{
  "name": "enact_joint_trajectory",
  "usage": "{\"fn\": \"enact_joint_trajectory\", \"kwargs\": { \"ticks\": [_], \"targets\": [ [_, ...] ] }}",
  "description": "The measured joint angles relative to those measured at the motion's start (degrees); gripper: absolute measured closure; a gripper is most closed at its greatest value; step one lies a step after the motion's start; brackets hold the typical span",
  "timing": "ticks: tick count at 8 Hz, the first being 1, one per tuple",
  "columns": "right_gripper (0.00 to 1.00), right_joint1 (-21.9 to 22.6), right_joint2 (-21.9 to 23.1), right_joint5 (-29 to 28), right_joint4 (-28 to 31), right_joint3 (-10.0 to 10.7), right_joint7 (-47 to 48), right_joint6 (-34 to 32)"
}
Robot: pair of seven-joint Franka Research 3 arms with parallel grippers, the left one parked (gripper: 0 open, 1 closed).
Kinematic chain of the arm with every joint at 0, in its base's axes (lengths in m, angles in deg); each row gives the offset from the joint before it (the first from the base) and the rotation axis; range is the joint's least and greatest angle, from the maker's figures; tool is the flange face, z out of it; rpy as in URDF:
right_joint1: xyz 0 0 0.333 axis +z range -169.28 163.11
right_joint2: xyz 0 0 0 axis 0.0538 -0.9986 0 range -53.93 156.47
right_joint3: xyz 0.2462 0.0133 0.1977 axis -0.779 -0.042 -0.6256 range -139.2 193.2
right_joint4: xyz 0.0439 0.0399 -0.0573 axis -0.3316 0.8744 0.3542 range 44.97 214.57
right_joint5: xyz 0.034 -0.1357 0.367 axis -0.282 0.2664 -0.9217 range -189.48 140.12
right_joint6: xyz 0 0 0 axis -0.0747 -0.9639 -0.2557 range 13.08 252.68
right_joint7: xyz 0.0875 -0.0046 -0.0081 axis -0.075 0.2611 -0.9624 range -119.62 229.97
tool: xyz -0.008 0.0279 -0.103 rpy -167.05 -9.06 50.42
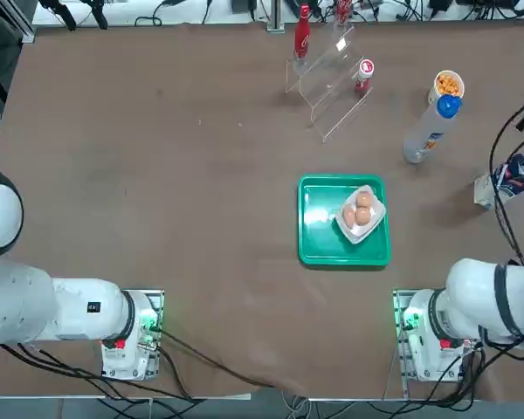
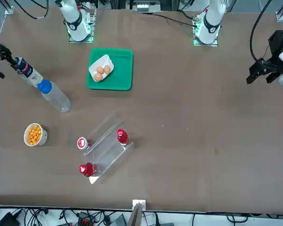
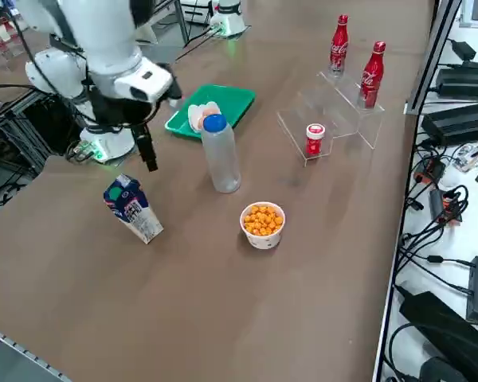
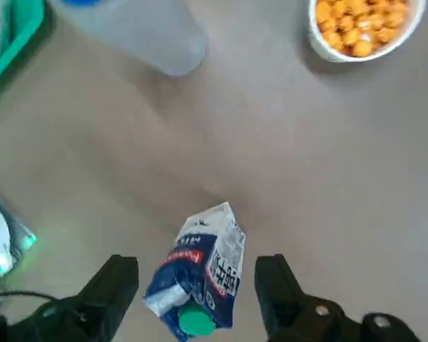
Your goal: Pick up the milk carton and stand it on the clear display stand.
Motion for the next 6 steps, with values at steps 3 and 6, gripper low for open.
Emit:
{"fn": "enact_joint_trajectory", "kwargs": {
  "ticks": [3,6],
  "targets": [
    [0.00,-4.7,3.3,0.2,8.1,0.0,-15.8,7.2],
    [0.00,-7.7,4.8,0.3,11.7,0.0,-23.7,8.9]
  ]
}}
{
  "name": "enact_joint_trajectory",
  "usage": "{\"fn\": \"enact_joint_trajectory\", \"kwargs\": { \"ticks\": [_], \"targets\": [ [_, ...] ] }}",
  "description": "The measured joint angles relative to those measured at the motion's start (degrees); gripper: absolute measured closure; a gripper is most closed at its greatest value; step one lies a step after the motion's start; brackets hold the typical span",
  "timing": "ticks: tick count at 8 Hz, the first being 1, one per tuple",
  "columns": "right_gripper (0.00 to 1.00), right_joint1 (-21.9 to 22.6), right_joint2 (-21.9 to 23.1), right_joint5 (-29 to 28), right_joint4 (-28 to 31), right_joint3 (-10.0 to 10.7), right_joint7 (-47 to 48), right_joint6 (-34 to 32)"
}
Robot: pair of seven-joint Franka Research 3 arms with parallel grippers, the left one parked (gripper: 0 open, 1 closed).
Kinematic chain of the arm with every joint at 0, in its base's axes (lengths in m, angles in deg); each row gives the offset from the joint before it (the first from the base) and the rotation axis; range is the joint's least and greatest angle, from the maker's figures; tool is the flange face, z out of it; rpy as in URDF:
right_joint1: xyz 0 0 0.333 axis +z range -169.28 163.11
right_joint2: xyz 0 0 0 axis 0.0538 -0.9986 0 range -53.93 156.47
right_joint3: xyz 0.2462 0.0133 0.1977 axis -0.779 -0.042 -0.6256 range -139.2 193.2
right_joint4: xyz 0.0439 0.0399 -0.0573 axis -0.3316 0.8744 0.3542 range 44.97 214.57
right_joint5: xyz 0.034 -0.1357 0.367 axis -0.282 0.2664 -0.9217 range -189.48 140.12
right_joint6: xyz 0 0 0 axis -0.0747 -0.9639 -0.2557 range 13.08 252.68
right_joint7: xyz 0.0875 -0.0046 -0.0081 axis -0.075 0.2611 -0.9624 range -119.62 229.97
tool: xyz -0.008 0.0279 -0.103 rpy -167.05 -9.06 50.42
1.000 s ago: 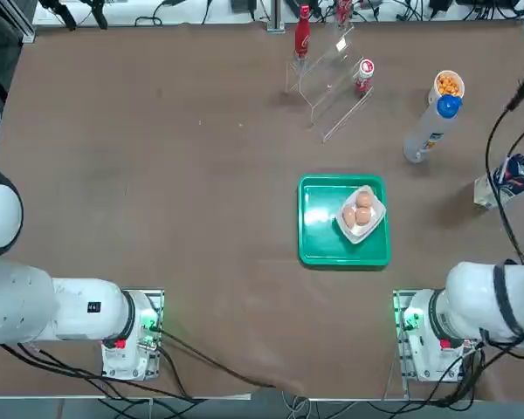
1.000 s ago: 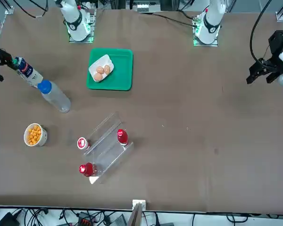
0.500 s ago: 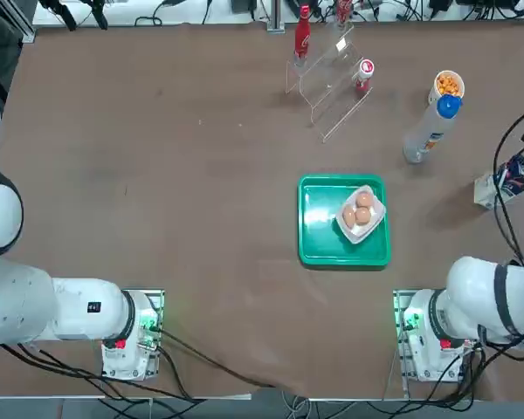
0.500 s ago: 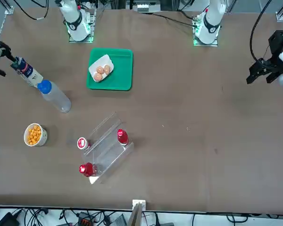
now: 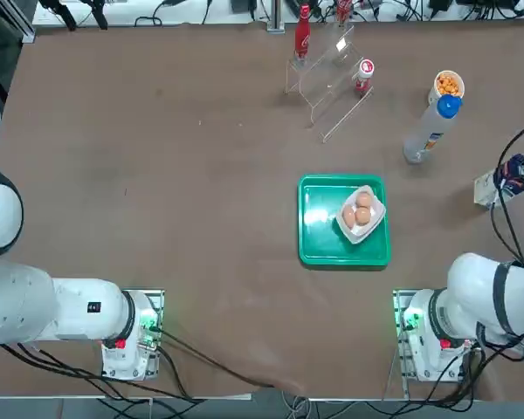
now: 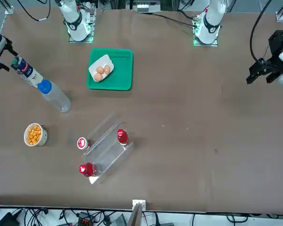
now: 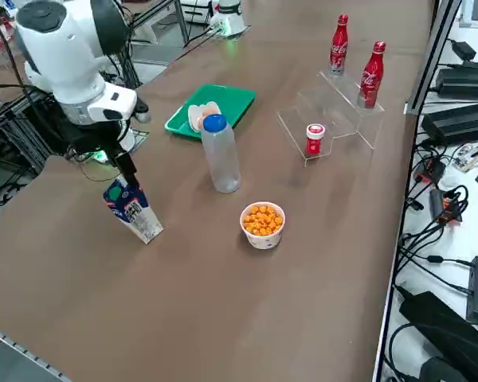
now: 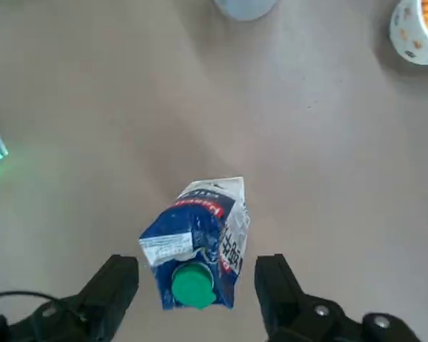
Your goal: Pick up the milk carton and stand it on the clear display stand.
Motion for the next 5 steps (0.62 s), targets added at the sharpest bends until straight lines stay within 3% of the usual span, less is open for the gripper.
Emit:
{"fn": "enact_joint_trajectory", "kwargs": {
  "ticks": [5],
  "targets": [
    [0.00,-2.5,0.0,0.0,5.9,-0.1,-7.2,7.6]
  ]
}}
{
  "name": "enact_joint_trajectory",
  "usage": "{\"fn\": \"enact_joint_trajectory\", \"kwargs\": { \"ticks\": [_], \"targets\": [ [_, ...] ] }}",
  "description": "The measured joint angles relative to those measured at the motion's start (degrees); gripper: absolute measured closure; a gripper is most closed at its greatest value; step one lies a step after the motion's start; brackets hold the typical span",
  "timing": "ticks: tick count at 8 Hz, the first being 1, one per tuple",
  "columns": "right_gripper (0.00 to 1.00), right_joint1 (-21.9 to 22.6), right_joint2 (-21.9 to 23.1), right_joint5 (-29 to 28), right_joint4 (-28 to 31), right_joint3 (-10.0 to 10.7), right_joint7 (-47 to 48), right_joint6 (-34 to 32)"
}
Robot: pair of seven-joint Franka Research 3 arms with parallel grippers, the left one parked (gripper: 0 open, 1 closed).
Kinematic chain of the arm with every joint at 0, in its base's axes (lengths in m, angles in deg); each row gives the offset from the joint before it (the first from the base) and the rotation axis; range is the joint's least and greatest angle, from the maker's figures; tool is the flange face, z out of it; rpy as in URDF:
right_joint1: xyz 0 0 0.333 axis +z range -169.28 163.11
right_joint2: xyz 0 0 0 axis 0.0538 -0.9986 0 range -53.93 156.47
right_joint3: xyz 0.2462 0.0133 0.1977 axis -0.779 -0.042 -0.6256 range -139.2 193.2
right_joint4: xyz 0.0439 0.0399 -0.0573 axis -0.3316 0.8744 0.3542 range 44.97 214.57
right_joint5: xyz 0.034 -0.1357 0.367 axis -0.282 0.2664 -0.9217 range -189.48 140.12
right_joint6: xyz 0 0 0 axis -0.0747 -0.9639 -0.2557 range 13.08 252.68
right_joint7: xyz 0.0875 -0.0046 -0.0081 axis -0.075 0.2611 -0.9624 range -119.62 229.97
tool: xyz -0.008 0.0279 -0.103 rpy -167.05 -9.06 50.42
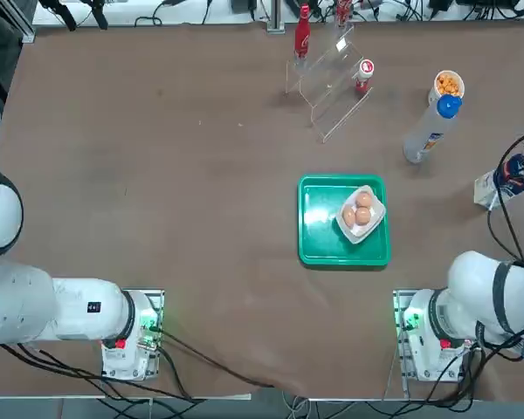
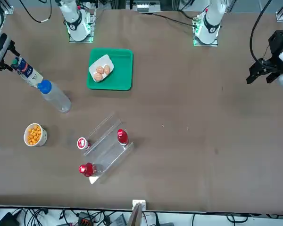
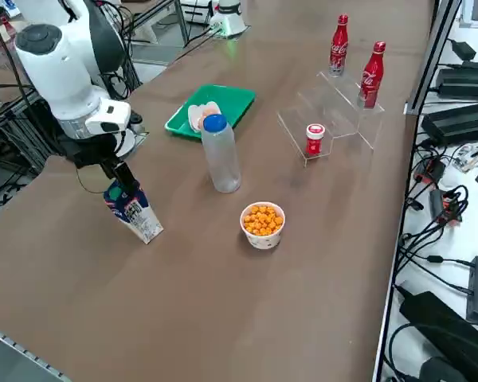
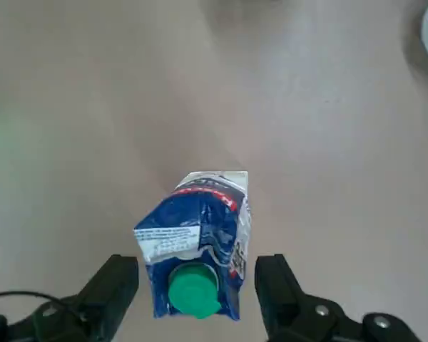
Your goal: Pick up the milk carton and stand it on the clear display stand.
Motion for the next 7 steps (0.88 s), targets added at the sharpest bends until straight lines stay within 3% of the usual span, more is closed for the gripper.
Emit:
{"fn": "enact_joint_trajectory", "kwargs": {
  "ticks": [7],
  "targets": [
    [0.00,-0.2,-2.0,0.0,2.9,0.0,-2.9,4.7]
  ]
}}
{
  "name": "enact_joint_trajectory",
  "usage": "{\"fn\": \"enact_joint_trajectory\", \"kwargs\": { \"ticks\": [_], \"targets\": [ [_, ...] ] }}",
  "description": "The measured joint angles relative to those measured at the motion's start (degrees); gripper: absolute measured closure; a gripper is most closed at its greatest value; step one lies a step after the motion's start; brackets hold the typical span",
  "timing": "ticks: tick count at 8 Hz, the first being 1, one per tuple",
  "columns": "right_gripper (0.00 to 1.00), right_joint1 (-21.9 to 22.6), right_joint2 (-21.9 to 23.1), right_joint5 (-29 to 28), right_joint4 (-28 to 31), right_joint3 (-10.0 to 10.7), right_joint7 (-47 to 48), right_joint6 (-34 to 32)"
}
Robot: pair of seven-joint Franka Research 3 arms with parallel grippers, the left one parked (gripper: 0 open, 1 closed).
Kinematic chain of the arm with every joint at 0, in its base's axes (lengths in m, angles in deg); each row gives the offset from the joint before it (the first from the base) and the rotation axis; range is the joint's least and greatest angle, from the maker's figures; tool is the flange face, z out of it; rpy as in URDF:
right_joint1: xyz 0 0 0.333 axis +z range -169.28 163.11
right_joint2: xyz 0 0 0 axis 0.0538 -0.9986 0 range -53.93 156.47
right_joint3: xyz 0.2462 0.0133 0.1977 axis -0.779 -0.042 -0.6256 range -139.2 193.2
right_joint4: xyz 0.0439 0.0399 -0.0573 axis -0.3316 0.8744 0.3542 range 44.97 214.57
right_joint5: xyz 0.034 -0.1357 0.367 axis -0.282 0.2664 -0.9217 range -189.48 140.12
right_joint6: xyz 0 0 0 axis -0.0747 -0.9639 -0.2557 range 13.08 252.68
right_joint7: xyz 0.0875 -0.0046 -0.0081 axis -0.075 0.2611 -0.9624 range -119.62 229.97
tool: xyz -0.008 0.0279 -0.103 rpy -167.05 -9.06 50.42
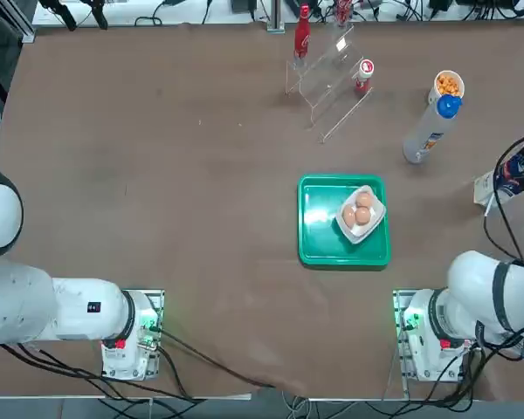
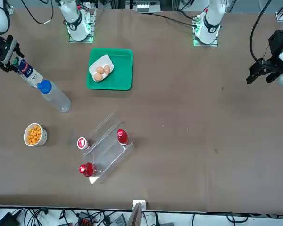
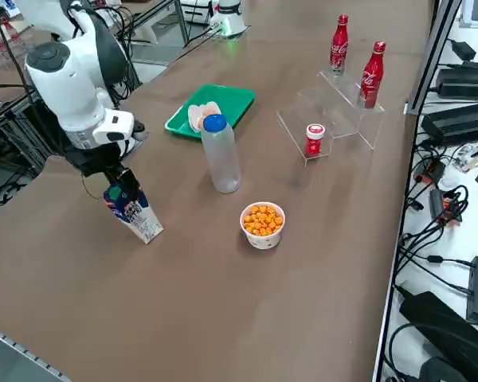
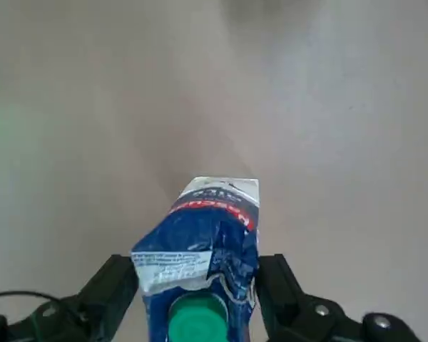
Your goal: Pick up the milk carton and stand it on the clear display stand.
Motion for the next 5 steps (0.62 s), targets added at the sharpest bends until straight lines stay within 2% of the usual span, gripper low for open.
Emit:
{"fn": "enact_joint_trajectory", "kwargs": {
  "ticks": [3,5],
  "targets": [
    [0.02,0.0,-1.6,0.0,0.0,0.0,-0.1,0.7],
    [0.14,-0.1,-1.8,0.0,0.0,0.0,-0.1,0.8]
  ]
}}
